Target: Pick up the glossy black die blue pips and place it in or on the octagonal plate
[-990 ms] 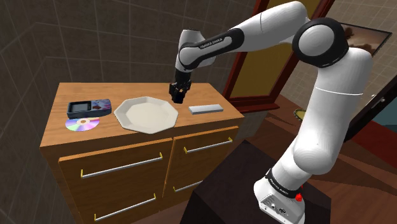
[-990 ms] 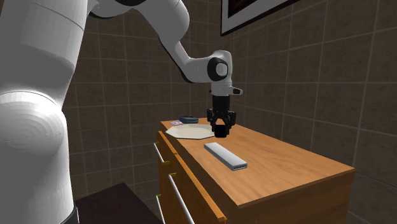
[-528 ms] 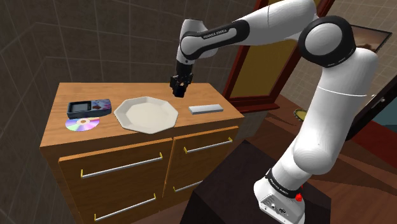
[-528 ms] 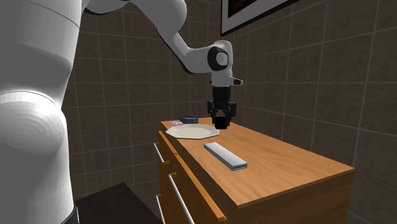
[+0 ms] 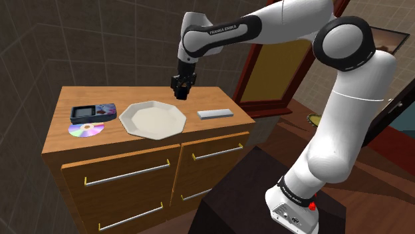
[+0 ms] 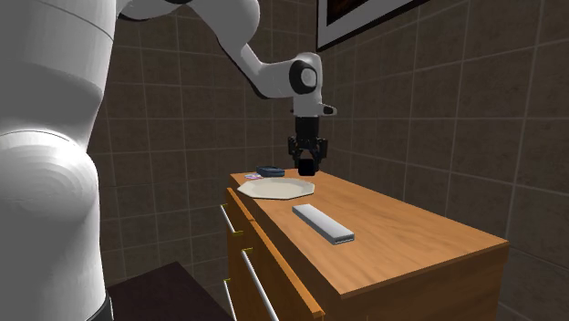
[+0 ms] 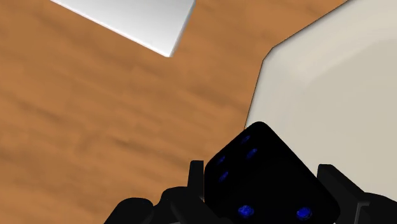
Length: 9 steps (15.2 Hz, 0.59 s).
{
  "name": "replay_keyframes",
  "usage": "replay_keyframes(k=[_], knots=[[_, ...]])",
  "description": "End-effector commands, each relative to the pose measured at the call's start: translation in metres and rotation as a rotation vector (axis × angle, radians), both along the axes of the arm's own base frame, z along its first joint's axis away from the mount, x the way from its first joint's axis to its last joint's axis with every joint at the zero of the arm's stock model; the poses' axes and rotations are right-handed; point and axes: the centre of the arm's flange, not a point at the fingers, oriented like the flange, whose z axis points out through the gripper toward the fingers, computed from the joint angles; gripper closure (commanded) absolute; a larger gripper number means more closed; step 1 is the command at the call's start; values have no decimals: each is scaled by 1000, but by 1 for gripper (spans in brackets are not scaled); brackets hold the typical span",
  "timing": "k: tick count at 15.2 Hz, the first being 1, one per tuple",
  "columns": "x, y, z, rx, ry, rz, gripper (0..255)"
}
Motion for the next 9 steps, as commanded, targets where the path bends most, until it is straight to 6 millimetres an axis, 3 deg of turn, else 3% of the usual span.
replay_keyframes(k=[1, 8, 9], knots=[[-1, 24, -1, 0, 1, -1, 255], [0, 117, -2, 0, 1, -1, 255], [0, 141, -3, 0, 1, -1, 255]])
